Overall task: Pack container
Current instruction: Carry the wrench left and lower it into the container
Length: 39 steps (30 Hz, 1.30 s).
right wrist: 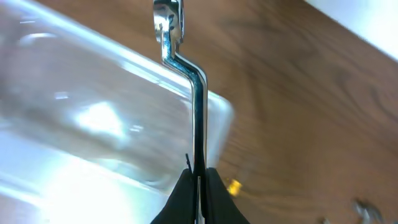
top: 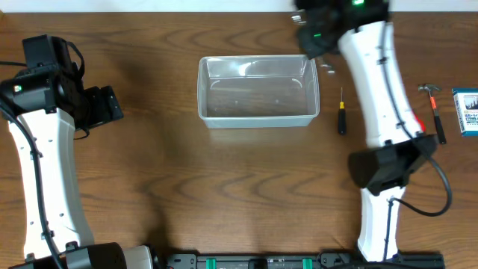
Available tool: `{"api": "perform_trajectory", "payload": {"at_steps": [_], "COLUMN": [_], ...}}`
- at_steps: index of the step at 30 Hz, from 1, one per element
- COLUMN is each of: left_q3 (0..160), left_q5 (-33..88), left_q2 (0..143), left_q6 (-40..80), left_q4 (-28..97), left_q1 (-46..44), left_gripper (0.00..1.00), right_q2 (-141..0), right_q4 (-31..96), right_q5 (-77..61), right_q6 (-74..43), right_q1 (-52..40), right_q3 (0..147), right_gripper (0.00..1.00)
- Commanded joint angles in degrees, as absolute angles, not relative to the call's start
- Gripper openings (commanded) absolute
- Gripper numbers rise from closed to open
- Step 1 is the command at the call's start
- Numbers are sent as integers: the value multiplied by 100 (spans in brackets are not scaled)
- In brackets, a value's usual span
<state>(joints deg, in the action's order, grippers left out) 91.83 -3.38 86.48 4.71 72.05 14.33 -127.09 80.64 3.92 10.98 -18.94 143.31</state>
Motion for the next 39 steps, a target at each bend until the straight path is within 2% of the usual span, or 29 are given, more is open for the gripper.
{"api": "perform_trajectory", "payload": {"at_steps": [1,7,12,23,39], "left_q3": [9314,9314,9314,9314,9314], "left_q5": [-349,-349,-349,-349,-349], "left_q2": [8593,8593,8593,8593,8593], "left_q6": [504,504,504,504,504], "left_q4": [7244,7242,7240,7244,7286], "left_q1": [1457,1457,1457,1457,1457], "left_gripper": [98,98,98,98,98], "right_q2": [-12676,-12676,-12678,-12678,-12678], "right_q4": [8003,7710,7476,6799,6082], "right_q5": [403,403,261,-27,-30], "right_q6": [1406,2104,2241,2130,2137], "right_q1": [-2270,-2867,-3059,-3072,-3046], "right_q3": [14420,14420,14267,12860,11566], "right_gripper": [1,1,1,1,1]}}
